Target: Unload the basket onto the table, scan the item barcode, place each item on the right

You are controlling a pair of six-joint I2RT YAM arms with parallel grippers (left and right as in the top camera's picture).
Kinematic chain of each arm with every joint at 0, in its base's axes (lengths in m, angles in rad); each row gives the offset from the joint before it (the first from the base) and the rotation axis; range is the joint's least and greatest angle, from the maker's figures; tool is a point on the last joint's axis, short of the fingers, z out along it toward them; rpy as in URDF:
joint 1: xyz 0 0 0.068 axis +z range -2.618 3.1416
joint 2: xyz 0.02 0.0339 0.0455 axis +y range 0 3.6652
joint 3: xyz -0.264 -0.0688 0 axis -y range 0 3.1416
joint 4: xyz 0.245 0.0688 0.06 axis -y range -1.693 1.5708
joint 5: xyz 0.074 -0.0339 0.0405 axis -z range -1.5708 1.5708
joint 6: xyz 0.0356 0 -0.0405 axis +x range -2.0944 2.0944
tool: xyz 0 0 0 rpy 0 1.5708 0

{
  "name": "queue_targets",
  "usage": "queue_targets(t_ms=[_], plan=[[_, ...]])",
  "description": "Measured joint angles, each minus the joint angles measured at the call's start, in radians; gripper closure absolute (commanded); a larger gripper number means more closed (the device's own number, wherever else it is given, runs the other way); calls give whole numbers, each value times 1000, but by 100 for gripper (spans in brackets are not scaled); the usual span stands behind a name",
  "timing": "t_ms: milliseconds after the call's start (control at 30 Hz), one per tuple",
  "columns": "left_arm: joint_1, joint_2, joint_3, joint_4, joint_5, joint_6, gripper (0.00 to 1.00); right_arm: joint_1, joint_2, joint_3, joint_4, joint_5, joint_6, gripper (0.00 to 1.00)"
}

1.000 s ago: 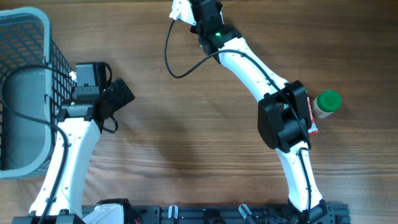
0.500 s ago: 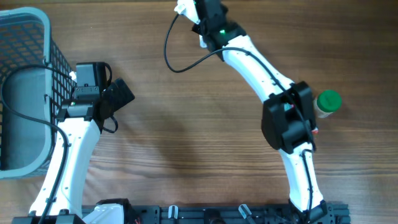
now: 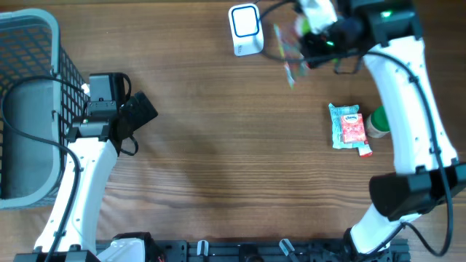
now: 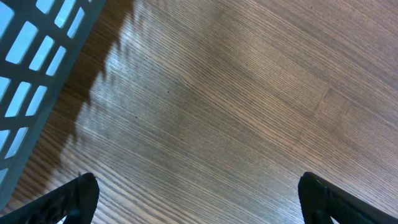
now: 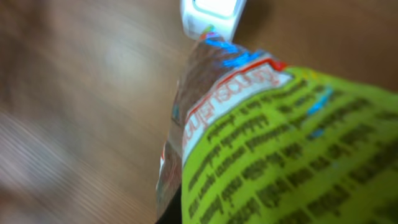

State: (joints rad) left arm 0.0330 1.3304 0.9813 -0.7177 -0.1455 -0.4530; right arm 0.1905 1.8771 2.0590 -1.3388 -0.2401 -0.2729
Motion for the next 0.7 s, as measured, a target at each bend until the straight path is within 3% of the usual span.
queue_targets(t_ms=[200, 467, 567, 667, 700], plan=[[0, 0, 0, 1, 0, 0, 0, -81, 24, -267, -5, -38, 22, 96], [0, 0, 0, 0, 0, 0, 0, -68, 36, -623, 223, -47, 22, 96], [0, 0, 0, 0, 0, 0, 0, -68, 36, -664, 256, 2, 21, 66], [0, 0, 0, 0, 0, 0, 0, -68, 36, -664, 256, 53, 30, 47], [0, 0, 0, 0, 0, 0, 0, -68, 36, -664, 256, 72, 37, 46]])
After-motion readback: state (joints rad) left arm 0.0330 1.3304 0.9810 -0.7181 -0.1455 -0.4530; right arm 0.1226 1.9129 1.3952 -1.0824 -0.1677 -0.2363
